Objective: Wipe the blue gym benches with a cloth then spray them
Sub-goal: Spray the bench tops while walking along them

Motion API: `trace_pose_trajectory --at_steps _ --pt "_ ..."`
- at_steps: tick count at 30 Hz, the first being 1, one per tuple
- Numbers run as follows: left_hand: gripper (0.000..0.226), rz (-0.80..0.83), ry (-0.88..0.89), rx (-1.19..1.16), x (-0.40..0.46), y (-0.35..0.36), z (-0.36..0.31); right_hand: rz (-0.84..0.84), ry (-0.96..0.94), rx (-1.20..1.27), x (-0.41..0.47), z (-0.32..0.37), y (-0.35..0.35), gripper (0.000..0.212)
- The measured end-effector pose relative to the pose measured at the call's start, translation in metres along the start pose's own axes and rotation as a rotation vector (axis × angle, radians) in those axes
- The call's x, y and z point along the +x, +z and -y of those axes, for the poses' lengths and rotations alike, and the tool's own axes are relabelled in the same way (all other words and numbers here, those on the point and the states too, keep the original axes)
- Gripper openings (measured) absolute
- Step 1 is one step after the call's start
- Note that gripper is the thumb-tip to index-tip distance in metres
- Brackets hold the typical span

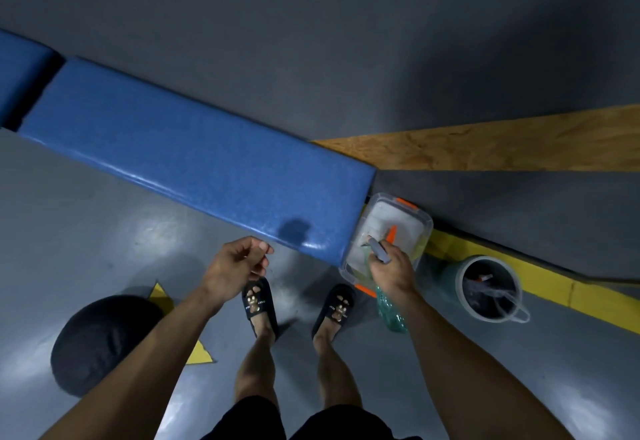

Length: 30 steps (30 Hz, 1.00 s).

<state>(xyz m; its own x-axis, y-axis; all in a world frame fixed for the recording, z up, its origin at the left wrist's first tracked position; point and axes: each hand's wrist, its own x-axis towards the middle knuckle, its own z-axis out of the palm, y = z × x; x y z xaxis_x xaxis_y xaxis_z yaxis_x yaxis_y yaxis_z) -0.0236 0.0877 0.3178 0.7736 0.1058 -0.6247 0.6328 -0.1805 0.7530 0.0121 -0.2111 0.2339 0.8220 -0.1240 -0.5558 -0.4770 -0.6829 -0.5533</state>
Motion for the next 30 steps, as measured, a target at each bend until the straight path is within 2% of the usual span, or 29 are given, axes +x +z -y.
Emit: trace_pose_trajectory --at_steps 6,9,12,15,19,23,26,30 --pt "0.028 -0.011 0.03 0.035 -0.001 -0.005 -0.001 -0.109 0.023 0.09 0.017 0.021 -0.018 0.006" --pt "0.03 -0.018 0.055 0.025 -0.005 -0.009 0.001 -0.146 0.041 0.029 0.026 0.036 -0.028 0.01" --pt "0.03 -0.035 0.063 0.002 -0.011 -0.013 0.002 -0.179 0.035 -0.039 0.03 0.049 -0.031 0.006" --pt "0.028 -0.078 0.068 -0.053 -0.019 -0.016 0.007 -0.093 0.014 -0.066 0.027 0.06 -0.024 0.006" --pt "0.027 -0.116 0.057 -0.098 -0.033 -0.03 0.016 0.057 -0.132 -0.103 0.013 0.066 0.006 0.02" --pt "0.026 -0.154 0.041 -0.126 -0.05 -0.052 0.031 0.12 -0.212 -0.142 -0.019 0.076 0.047 0.009" --pt "0.024 -0.184 0.031 -0.155 -0.06 -0.071 0.043 0.158 -0.207 -0.166 -0.035 0.081 0.079 0.007" --pt "0.023 -0.212 0.02 -0.182 -0.073 -0.092 0.058 0.115 -0.111 -0.236 -0.048 0.088 0.107 0.013"
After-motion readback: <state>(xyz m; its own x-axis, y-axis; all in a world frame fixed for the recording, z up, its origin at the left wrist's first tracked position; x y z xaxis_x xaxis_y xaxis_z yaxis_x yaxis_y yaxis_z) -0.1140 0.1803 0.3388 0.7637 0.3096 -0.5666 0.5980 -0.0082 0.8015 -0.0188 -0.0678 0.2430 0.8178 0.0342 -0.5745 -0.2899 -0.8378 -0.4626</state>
